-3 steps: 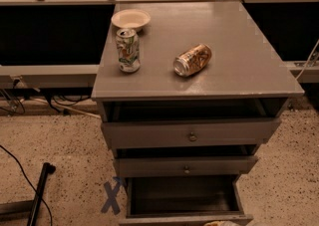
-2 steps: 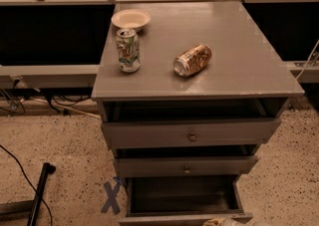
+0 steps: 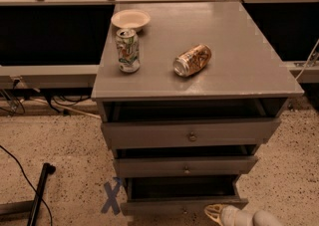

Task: Close bottom drawer

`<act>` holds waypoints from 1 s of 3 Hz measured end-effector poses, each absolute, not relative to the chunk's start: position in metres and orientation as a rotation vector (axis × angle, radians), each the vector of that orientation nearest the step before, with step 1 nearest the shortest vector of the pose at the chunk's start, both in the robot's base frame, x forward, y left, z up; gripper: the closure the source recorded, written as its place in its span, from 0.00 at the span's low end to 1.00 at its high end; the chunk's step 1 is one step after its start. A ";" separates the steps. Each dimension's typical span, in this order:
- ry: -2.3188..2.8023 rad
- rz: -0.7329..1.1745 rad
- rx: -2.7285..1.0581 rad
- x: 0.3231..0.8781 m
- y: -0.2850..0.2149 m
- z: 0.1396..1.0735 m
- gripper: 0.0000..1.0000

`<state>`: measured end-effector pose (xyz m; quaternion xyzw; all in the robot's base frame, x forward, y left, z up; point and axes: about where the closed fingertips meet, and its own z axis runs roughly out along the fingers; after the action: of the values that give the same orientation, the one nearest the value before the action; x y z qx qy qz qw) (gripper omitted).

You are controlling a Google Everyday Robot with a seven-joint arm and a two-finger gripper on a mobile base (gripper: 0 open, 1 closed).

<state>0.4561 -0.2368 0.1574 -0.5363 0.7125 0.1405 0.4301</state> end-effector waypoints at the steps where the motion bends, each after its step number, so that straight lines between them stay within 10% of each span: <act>1: 1.760 0.334 -1.315 0.487 -0.245 0.156 1.00; 3: 1.713 0.312 -1.287 0.545 -0.243 0.162 1.00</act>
Offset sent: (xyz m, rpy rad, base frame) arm 0.1011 -0.0200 0.0044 0.0342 -0.0886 -0.0341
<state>0.5452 -0.2434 0.1620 -0.5249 0.6987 0.1274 0.4692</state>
